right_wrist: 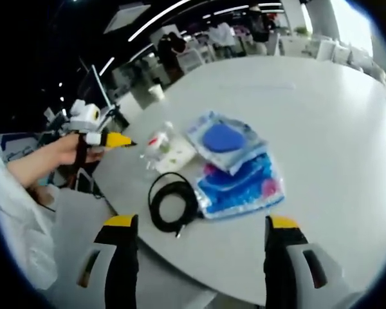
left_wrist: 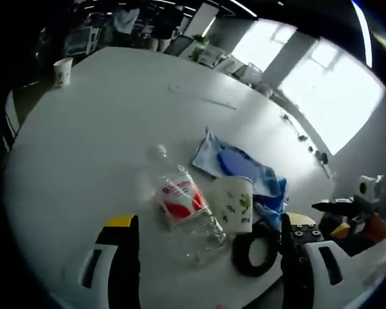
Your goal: Arrange the tabletop items into an orderly group along one side of the table until the central work area is clear of visible clutter.
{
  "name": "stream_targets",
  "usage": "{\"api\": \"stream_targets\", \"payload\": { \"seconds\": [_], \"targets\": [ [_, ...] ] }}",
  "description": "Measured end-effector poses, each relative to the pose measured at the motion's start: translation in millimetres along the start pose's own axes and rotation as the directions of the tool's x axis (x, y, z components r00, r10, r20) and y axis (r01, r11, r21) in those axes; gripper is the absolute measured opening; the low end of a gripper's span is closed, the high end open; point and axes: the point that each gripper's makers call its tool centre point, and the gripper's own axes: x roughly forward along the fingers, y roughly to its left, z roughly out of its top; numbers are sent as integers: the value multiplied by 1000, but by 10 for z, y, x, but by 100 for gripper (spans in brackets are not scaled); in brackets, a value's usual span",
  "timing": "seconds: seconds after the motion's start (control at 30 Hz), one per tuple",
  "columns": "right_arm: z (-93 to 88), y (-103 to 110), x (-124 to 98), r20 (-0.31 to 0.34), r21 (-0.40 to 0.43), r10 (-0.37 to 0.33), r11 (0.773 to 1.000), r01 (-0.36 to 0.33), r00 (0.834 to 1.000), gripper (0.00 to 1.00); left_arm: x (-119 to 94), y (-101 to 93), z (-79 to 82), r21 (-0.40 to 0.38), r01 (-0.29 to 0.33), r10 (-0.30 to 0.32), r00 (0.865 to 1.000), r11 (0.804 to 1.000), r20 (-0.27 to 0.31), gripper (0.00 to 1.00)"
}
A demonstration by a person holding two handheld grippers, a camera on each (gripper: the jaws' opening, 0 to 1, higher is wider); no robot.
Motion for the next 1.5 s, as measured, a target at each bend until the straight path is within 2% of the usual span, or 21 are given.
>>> {"api": "stream_targets", "payload": {
  "seconds": [0.07, 0.2, 0.43, 0.5, 0.53, 0.6, 0.7, 0.87, 1.17, 1.27, 1.4, 1.5],
  "targets": [
    [-12, -8, -8, 0, 4, -2, 1000, 2, 1000, 78, 13, 10, 14, -24, -2, 3, 1000, 1000, 10, 88],
    [-43, -29, -18, -5, 11, -7, 1000, 7, 1000, 78, 47, 15, -24, -16, -13, 13, 1000, 1000, -11, 87],
    [-78, -37, -11, -8, 20, -8, 1000, 8, 1000, 77, 119, 97, -38, -67, -53, 52, 998, 996, -17, 82],
    [-97, -24, -10, -9, 23, -6, 1000, 6, 1000, 77, 142, 126, -56, -111, -75, 73, 997, 991, -25, 80],
    [-108, -23, -5, -10, 25, -5, 1000, 5, 1000, 77, 150, 135, -91, -148, -85, 79, 996, 985, -49, 80],
    [-140, -16, 10, -16, 28, -3, 1000, 3, 1000, 77, 171, 168, -46, -147, -107, 105, 994, 983, -26, 79],
    [-183, 6, 22, -31, 30, 2, 1000, -1, 1000, 77, 180, 213, -47, -147, -147, 144, 989, 978, -31, 76],
    [-181, 8, 17, -32, 29, 4, 1000, -3, 999, 77, 214, 216, -83, -186, -147, 142, 989, 971, -40, 74],
    [-167, -69, -6, -29, 40, -9, 999, 10, 1000, 77, 270, 232, -105, -189, -195, 188, 981, 963, -52, 70],
    [-190, -66, 3, -36, 40, -7, 999, 8, 999, 76, 301, 207, -145, -186, -204, 192, 978, 961, -83, 70],
    [-215, -52, 17, -47, 38, -2, 999, 4, 999, 76, 331, 219, -138, -215, -224, 213, 974, 951, -75, 69],
    [-226, -47, 33, -49, 40, 3, 999, -1, 999, 76, 344, 214, -151, -200, -239, 227, 970, 950, -82, 68]
  ]
}}
